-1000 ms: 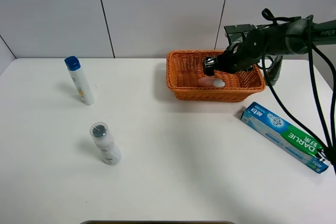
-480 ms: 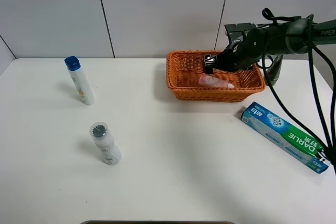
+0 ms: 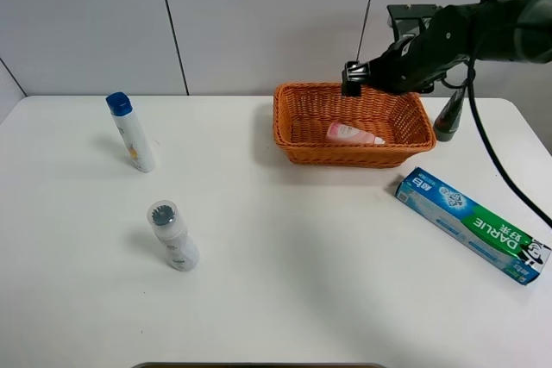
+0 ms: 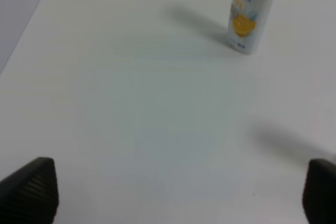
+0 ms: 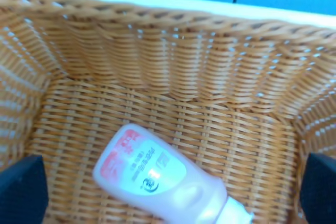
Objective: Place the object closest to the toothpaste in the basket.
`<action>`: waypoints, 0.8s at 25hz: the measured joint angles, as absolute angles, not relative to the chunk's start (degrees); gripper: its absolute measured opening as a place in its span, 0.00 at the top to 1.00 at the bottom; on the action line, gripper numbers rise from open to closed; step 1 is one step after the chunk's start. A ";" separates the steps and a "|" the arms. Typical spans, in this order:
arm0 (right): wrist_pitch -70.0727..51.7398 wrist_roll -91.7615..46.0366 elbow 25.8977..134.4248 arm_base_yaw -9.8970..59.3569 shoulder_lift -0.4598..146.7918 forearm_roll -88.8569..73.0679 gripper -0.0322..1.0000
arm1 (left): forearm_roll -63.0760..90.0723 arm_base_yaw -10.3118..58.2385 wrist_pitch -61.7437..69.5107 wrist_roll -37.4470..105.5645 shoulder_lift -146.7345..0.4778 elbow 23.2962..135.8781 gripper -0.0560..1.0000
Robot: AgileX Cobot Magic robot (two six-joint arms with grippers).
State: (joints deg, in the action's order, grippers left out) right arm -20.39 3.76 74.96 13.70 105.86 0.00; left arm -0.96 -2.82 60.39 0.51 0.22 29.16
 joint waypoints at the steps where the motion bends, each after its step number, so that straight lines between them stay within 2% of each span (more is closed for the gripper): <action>1: -21.48 3.76 74.96 13.70 104.23 0.00 0.01 | -0.96 -2.82 60.39 0.51 0.22 29.16 0.06; 13: -33.88 3.76 75.01 13.70 84.72 5.20 0.01 | -0.96 -2.82 60.39 0.51 0.22 29.16 0.06; 20: -47.43 3.76 75.03 13.70 74.59 5.43 0.01 | -0.96 -2.82 60.39 0.51 0.22 29.16 0.06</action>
State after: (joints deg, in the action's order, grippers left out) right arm -47.43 3.76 75.03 13.70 74.59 5.43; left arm -0.96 -2.82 60.39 0.51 0.22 29.16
